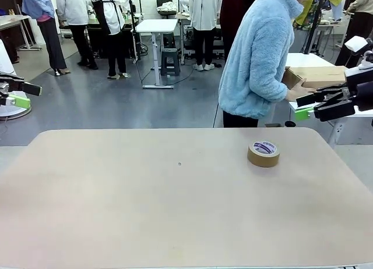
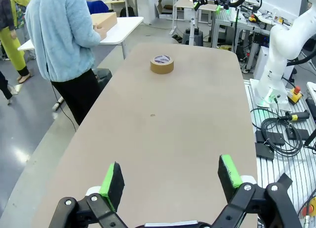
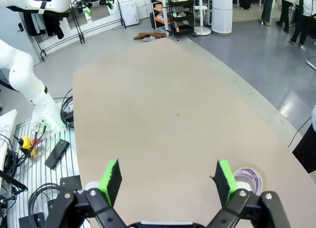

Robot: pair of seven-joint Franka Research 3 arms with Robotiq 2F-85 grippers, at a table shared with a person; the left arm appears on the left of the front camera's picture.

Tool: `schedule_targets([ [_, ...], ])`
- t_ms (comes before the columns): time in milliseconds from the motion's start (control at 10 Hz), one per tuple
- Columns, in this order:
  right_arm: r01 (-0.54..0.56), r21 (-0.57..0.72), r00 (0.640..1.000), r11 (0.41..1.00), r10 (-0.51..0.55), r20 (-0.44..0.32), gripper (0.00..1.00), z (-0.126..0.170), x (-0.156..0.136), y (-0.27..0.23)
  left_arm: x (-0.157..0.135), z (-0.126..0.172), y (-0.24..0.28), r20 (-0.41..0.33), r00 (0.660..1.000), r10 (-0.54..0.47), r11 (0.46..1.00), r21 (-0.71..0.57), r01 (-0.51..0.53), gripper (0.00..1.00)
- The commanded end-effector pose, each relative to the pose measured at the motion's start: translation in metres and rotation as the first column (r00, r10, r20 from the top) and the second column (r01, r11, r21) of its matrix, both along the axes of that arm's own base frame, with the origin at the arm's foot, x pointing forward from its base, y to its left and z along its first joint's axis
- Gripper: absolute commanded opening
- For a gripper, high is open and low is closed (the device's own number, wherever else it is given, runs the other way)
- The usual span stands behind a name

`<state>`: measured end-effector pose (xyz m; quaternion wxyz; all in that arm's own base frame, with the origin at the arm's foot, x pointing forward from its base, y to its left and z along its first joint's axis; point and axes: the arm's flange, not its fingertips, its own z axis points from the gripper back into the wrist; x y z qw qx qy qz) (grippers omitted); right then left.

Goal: Wrap the clocks to prevent damage.
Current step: After the human seals the box with tape, release both hands from the side flaps of the Package Box.

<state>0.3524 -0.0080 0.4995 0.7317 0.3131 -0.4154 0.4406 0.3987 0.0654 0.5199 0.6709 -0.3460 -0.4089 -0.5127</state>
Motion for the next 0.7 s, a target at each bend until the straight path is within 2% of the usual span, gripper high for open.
schedule_targets([
  [0,0.000,0.004,1.000,1.000,0.000,-0.002,1.00,-0.0016,0.0016,0.0011,-0.0007,-0.0002,0.0009,0.000,1.000,0.004,1.000,-0.004,-0.004,1.00],
  [600,0.000,0.004,1.000,1.000,0.000,-0.002,1.00,-0.0016,0.0016,0.0011,-0.0007,-0.0002,0.0009,0.000,1.000,0.004,1.000,-0.004,-0.004,1.00],
])
